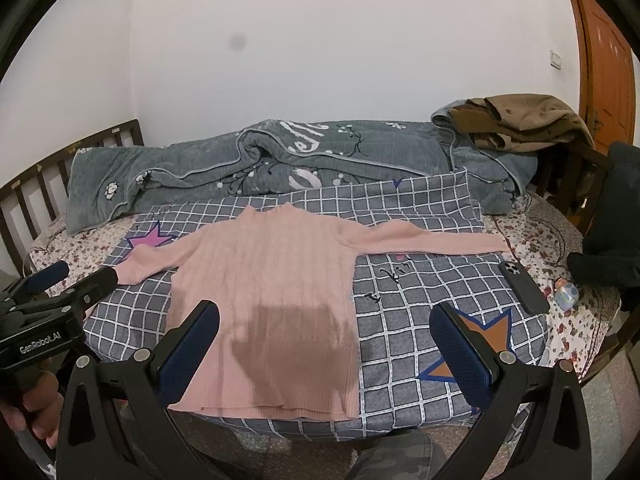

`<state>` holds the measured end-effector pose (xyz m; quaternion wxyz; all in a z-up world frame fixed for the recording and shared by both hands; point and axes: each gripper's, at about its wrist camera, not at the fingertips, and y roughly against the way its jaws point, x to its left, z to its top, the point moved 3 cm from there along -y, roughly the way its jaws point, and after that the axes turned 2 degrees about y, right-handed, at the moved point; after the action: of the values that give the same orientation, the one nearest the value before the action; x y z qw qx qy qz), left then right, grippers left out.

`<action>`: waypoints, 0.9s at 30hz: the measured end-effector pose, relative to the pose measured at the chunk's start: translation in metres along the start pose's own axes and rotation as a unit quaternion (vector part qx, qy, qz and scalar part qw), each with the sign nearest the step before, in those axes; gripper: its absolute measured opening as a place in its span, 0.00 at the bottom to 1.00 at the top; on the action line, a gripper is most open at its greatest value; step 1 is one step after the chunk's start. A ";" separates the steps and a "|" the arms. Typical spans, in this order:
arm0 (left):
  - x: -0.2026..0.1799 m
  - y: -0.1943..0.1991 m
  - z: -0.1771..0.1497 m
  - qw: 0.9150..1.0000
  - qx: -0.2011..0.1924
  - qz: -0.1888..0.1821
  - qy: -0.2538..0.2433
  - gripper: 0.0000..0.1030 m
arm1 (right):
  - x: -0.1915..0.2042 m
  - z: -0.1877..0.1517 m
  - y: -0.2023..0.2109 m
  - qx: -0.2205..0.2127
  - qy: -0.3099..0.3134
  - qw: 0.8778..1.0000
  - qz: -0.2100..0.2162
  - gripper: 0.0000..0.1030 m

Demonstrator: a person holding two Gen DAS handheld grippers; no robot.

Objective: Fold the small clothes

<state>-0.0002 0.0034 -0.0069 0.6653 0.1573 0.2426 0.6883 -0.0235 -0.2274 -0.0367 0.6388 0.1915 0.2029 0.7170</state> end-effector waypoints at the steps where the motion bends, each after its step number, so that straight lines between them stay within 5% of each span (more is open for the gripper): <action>1: 0.000 0.000 0.001 1.000 0.001 -0.001 0.001 1.00 | 0.000 0.000 0.000 0.000 0.000 1.000 0.000 1.00; 18: 0.019 -0.025 -0.005 1.000 -0.005 -0.008 0.025 1.00 | 0.000 0.001 -0.014 0.004 -0.006 1.000 0.011 1.00; 27: 0.120 -0.089 -0.040 0.991 0.032 0.016 0.132 1.00 | 0.032 -0.006 -0.053 -0.005 0.016 0.999 0.039 1.00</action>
<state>0.0454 0.1169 -0.1008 0.6109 0.0897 0.3477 0.7056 0.0146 -0.1906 -0.0696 0.6076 0.1850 0.2018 0.7456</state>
